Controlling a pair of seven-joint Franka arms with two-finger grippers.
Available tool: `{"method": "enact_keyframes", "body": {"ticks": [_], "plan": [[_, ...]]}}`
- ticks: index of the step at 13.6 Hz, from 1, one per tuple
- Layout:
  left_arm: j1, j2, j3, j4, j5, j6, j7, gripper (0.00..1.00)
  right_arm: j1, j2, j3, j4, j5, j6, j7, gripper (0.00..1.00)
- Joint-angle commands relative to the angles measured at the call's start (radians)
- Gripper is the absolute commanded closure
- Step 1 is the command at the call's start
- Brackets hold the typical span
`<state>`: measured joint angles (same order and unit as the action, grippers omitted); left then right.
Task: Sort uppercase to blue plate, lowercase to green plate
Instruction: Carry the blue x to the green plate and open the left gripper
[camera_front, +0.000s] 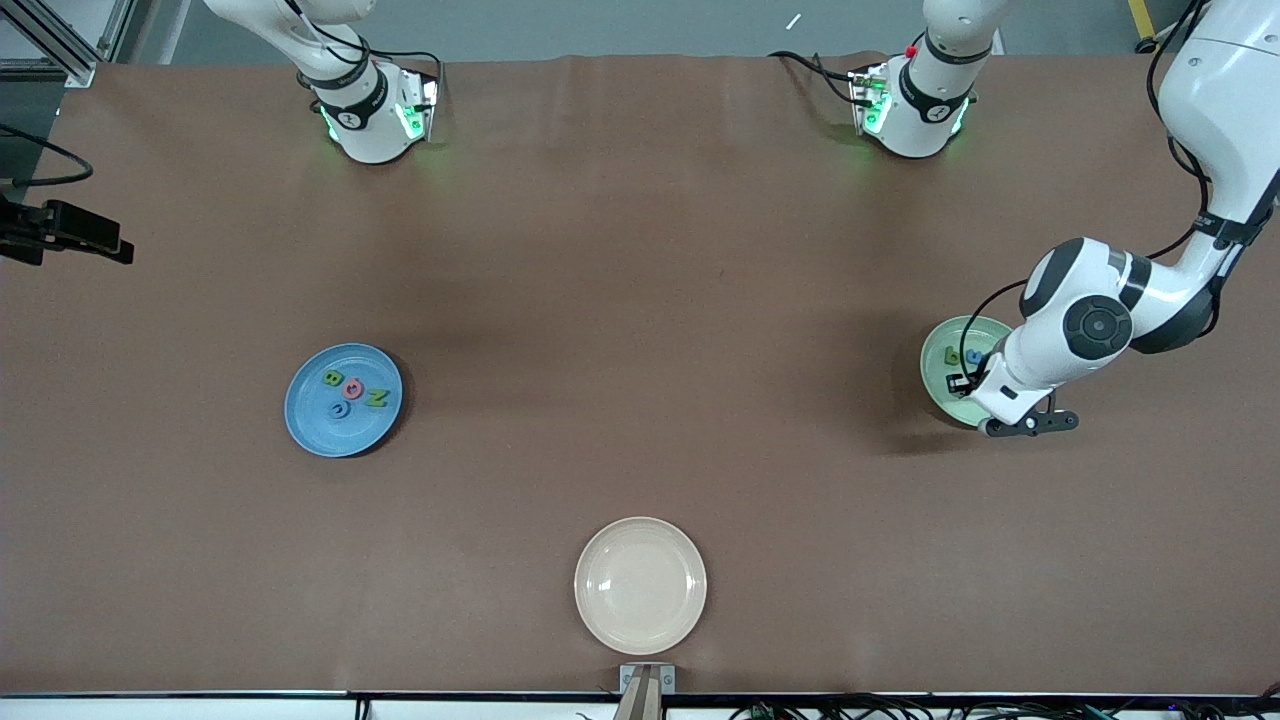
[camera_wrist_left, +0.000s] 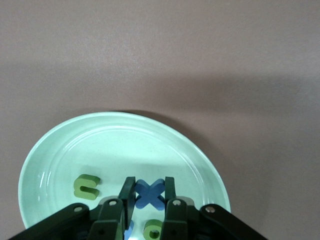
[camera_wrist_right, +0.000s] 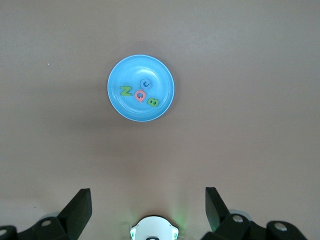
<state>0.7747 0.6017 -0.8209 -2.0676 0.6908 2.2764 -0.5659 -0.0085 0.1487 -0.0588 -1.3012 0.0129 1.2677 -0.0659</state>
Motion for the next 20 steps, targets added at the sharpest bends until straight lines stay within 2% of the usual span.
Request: {"method": "enact_keyframes", "body": {"ticks": [1, 6, 9, 10, 13, 14, 15, 17, 20], "plan": [[0.020, 0.019, -0.009, 0.000, 0.044, 0.005, 0.015, 0.85, 0.010, -0.031, 0.002, -0.036, 0.001, -0.010, 0.008, 0.00], [0.026, 0.033, -0.009, -0.002, 0.065, 0.006, 0.015, 0.84, 0.010, -0.044, -0.001, -0.049, 0.002, 0.012, 0.008, 0.00], [0.026, 0.033, -0.009, -0.002, 0.065, 0.006, 0.015, 0.80, 0.008, -0.110, -0.004, -0.146, 0.004, 0.080, 0.009, 0.00], [0.026, 0.033, -0.009, -0.002, 0.065, 0.006, 0.015, 0.75, 0.008, -0.139, -0.004, -0.191, 0.007, 0.113, 0.009, 0.00], [0.028, 0.029, -0.009, 0.000, 0.065, 0.005, 0.017, 0.16, 0.001, -0.166, -0.006, -0.233, 0.028, 0.133, 0.021, 0.00], [0.028, 0.024, -0.009, 0.001, 0.065, 0.005, 0.020, 0.08, -0.001, -0.166, -0.006, -0.233, 0.033, 0.133, 0.024, 0.00], [0.028, 0.018, -0.010, 0.004, 0.065, 0.003, 0.020, 0.02, -0.001, -0.169, -0.007, -0.234, 0.033, 0.134, 0.026, 0.00], [0.026, -0.009, -0.020, 0.012, 0.055, -0.006, 0.014, 0.01, -0.001, -0.185, -0.007, -0.254, 0.033, 0.159, 0.026, 0.00], [0.028, -0.054, -0.058, 0.038, 0.020, -0.046, 0.014, 0.01, -0.001, -0.247, -0.009, -0.341, 0.032, 0.223, 0.046, 0.00]]}}
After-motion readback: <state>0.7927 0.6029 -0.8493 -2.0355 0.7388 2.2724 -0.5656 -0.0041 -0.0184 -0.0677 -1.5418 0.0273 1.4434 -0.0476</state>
